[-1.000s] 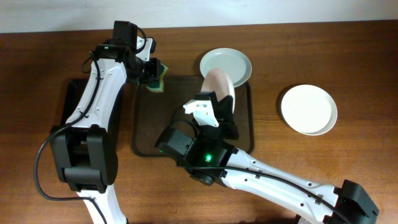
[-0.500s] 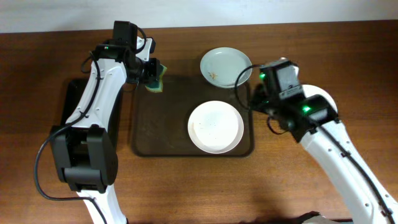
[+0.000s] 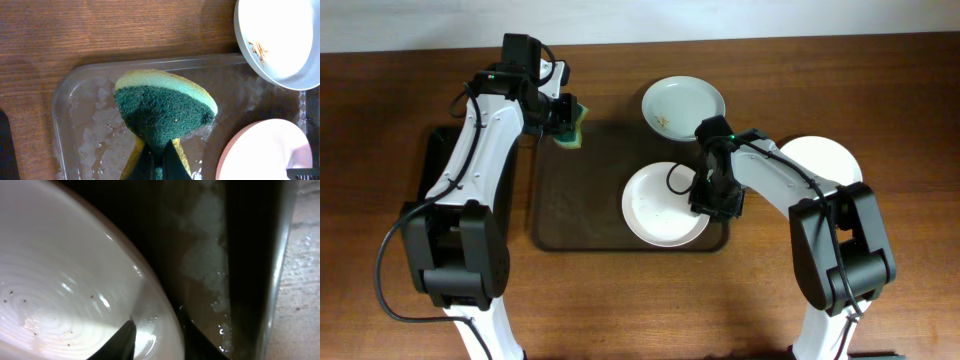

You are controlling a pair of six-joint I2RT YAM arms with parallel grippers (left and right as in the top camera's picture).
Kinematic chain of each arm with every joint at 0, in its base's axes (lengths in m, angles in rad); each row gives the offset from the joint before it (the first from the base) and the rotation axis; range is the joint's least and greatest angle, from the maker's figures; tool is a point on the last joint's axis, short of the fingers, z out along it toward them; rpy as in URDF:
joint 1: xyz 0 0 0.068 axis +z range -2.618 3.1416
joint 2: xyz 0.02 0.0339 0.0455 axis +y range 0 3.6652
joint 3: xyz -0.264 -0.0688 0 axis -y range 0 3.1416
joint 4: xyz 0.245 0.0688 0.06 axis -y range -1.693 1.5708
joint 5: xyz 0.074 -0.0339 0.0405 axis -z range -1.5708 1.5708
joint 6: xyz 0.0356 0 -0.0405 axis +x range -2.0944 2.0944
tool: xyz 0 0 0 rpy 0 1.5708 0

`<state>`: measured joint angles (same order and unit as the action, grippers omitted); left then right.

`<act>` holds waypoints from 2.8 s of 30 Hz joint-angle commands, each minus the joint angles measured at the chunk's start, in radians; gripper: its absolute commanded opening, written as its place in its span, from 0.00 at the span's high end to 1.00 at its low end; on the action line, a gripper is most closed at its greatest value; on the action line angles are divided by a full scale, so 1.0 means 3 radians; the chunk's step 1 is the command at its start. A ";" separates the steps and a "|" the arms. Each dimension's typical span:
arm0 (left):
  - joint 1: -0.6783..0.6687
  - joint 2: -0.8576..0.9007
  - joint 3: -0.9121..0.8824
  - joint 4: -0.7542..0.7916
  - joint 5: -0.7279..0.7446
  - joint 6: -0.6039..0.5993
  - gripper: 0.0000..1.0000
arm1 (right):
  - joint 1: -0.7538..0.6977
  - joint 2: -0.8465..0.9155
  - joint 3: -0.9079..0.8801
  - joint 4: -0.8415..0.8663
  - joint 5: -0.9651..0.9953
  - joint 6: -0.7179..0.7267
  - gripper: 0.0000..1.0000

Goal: Clean dirty plates on tray and stack at the side
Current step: 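Stack the plate onto the first plate at the right side, then grasp the last plate with the right gripper and pull it to tray center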

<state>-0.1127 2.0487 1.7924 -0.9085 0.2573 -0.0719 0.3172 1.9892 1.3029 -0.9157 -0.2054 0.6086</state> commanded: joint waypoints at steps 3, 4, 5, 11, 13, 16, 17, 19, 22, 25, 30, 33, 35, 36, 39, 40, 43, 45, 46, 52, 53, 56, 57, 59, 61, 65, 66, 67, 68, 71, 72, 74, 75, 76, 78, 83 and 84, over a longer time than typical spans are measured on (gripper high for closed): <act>-0.0005 -0.0004 0.0028 0.0006 -0.0052 0.0029 0.99 | 0.0017 0.0058 -0.0039 0.0217 -0.0027 -0.0004 0.86; -0.0005 -0.0004 0.0028 0.0018 -0.0126 0.0029 0.99 | 0.0017 0.0078 -0.0066 0.0229 -0.0028 0.0011 0.96; -0.0005 -0.0004 0.0028 0.0031 -0.0125 0.0029 0.99 | 0.0017 0.0094 -0.0067 0.0225 -0.0029 0.0022 0.96; -0.0005 -0.0004 0.0028 0.0025 -0.0125 0.0029 0.99 | 0.0004 0.0052 -0.0052 0.0228 -0.0373 -0.0192 0.96; -0.0005 -0.0004 0.0028 0.0024 -0.0125 0.0029 0.99 | 0.0004 -0.0047 -0.0025 0.0214 -0.0520 -0.0298 0.96; -0.0005 -0.0004 0.0028 0.0018 -0.0123 0.0029 0.99 | -0.0042 -0.0408 -0.0006 0.0178 -0.0589 -0.0348 0.96; -0.0005 -0.0004 0.0028 0.0008 -0.0123 0.0029 0.99 | -0.0108 -0.0605 -0.0006 0.0159 -0.0586 -0.0359 0.96; -0.0005 -0.0004 0.0028 0.0005 -0.0125 0.0029 0.99 | -0.0252 -0.0922 -0.0006 0.0075 -0.0441 -0.0359 0.96; -0.0005 -0.0004 0.0028 0.0005 -0.0125 0.0029 0.99 | -0.0497 -0.1352 -0.0006 -0.0145 -0.0014 -0.0359 0.96; -0.0005 -0.0004 0.0028 0.0008 -0.0126 0.0029 0.99 | -0.0755 -0.1587 -0.0006 -0.0369 0.0390 -0.0356 0.96; -0.0005 -0.0004 0.0028 0.0008 -0.0125 0.0029 0.99 | -0.1720 -0.1508 -0.0011 -0.0420 0.0664 -0.0217 0.96; -0.0005 -0.0004 0.0028 0.0009 -0.0125 0.0029 0.99 | -0.2288 -0.1185 -0.0046 -0.0314 0.0678 -0.0169 0.96; -0.0005 -0.0004 0.0028 0.0008 -0.0125 0.0029 0.99 | -0.2417 -0.0950 -0.0061 -0.0230 0.0711 -0.0170 0.96; -0.0005 -0.0004 0.0028 0.0008 -0.0125 0.0029 0.99 | -0.2458 -0.0820 -0.0061 -0.0155 0.0715 -0.0170 0.96; -0.0005 -0.0004 0.0028 0.0006 -0.0125 0.0029 0.99 | -0.2477 -0.0649 -0.0061 -0.0100 0.0698 -0.0172 0.89; -0.0005 -0.0004 0.0028 0.0006 -0.0125 0.0029 0.99 | -0.2471 -0.0614 -0.0061 -0.0100 0.0561 -0.0259 0.54; -0.0005 -0.0004 0.0028 0.0017 -0.0125 0.0029 0.99 | -0.2458 -0.0642 0.0066 -0.0159 -0.0109 -0.0646 0.36; -0.0005 -0.0004 0.0028 0.0019 -0.0125 0.0029 0.99 | -0.2347 -0.0698 0.0287 -0.0280 -0.0202 -0.0649 0.36; -0.0005 -0.0004 0.0028 0.0019 -0.0125 0.0029 0.99 | -0.2244 -0.0717 0.0413 -0.0301 -0.0202 -0.0646 0.36; -0.0005 -0.0004 0.0028 0.0032 -0.0125 0.0029 0.99 | -0.1144 -0.0511 0.1123 0.0336 -0.0151 -0.0314 0.25; -0.0005 -0.0004 0.0028 0.0032 -0.0125 0.0029 0.99 | -0.1033 -0.0347 0.1314 0.0347 -0.0146 -0.0304 0.24; -0.0005 -0.0004 0.0028 0.0031 -0.0125 0.0029 0.99 | -0.0806 0.0443 0.2234 0.0085 -0.0047 -0.0303 0.23; -0.0005 -0.0004 0.0028 0.0031 -0.0125 0.0029 0.99 | -0.0786 0.0604 0.2399 0.0043 -0.0006 -0.0276 0.24; -0.0005 -0.0004 0.0028 0.0027 -0.0125 0.0029 0.99 | -0.0772 0.0996 0.2694 0.0015 0.0048 -0.0239 0.31; -0.0008 -0.0004 0.0028 0.0006 -0.0125 0.0029 0.99 | -0.0774 0.1190 0.2701 0.0075 0.0048 -0.0240 0.38; -0.0008 -0.0004 0.0028 0.0005 -0.0125 0.0029 0.99 | -0.0749 0.1424 0.2700 0.0039 0.0094 -0.0243 0.50; -0.0008 -0.0004 0.0028 0.0005 -0.0125 0.0029 0.99 | -0.0730 0.1474 0.2696 0.0033 0.0113 -0.0243 0.56; -0.0008 -0.0004 0.0028 0.0005 -0.0125 0.0029 0.99 | -0.0718 0.1509 0.2688 0.0037 0.0114 -0.0243 0.59; -0.0008 -0.0004 0.0028 0.0005 -0.0125 0.0029 0.99 | -0.0706 0.1521 0.2682 0.0032 0.0114 -0.0243 0.63; -0.0008 -0.0004 0.0028 0.0006 -0.0125 0.0029 0.99 | -0.0642 0.1535 0.2644 -0.0015 0.0225 -0.0243 0.87; -0.0008 -0.0004 0.0028 0.0006 -0.0125 0.0029 0.99 | -0.0643 0.1535 0.2645 -0.0046 0.0224 -0.0243 0.96; -0.0008 -0.0004 0.0028 0.0006 -0.0125 0.0029 0.99 | -0.0643 0.1535 0.2645 -0.0126 0.0225 -0.0258 0.96; -0.0008 -0.0004 0.0028 0.0006 -0.0125 0.0029 0.99 | -0.0643 0.1528 0.2649 -0.0201 0.0225 -0.0267 0.96; -0.0008 -0.0004 0.0028 0.0006 -0.0125 0.0029 0.99 | -0.0643 0.1507 0.2678 -0.0342 0.0198 -0.0284 0.96; -0.0008 -0.0004 0.0028 0.0006 -0.0125 0.0029 0.99 | -0.0642 0.1394 0.2708 -0.0544 0.0200 -0.0416 0.96; -0.0008 -0.0004 0.0028 0.0005 -0.0125 0.0029 0.99 | -0.0504 0.0961 0.2708 -0.0952 0.0217 -0.0710 0.96; -0.0008 -0.0004 0.0028 0.0005 -0.0126 0.0029 0.99 | -0.0408 0.0927 0.2708 -0.1141 0.0280 -0.0710 0.96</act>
<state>-0.1127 2.0491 1.7920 -0.9070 0.2199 -0.0719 0.1333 2.3600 2.1098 -1.1900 -0.1547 0.4416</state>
